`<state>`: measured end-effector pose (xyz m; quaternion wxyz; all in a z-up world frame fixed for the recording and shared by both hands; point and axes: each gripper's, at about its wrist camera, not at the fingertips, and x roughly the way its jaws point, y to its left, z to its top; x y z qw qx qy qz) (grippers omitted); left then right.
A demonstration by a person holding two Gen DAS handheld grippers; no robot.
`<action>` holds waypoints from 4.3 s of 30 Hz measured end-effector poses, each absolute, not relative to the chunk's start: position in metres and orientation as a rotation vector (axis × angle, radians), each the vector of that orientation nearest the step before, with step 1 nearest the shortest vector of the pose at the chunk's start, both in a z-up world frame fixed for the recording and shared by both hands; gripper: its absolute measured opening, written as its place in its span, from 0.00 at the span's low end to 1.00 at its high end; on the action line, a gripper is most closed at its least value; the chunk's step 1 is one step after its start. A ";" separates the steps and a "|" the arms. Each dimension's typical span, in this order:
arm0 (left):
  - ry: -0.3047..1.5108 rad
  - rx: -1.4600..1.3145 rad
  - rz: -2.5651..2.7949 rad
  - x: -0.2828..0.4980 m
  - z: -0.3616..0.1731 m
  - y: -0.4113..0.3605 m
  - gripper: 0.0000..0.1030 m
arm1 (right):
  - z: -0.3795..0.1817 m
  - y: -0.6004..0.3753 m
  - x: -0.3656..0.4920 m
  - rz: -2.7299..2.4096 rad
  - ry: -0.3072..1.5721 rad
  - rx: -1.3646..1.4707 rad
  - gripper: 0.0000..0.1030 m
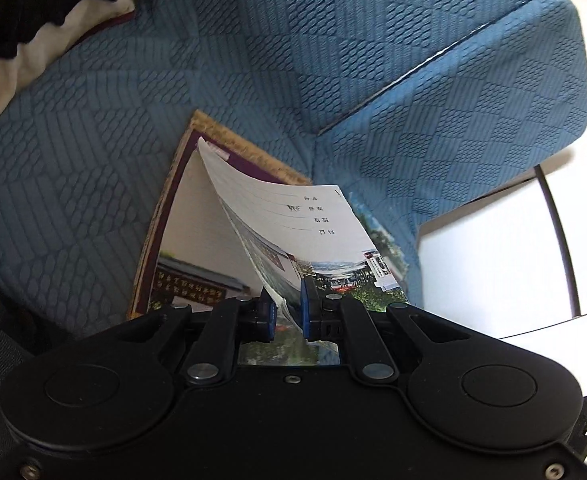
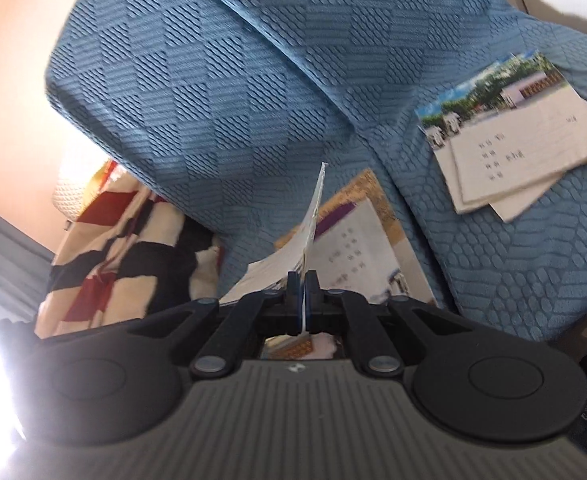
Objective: Organize objects
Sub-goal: 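Lower the postcards upright in front of the white forms with both tools, then open both tools and pull back from the standing postcards, then move both tools back toward the remaining postcards on the seat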
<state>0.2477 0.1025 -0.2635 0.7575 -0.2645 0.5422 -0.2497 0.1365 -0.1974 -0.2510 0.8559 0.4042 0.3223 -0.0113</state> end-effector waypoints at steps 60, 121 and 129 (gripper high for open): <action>1.179 -0.288 -0.432 0.220 -0.291 0.092 0.21 | -0.300 -0.189 0.148 -0.012 0.907 0.505 0.24; 0.858 -0.097 -0.614 0.110 -0.117 0.036 0.77 | -0.154 -0.238 0.013 -0.208 0.642 0.387 0.42; 0.831 -0.073 -0.631 0.109 -0.115 0.021 0.99 | -0.151 -0.254 0.006 -0.264 0.636 0.329 0.87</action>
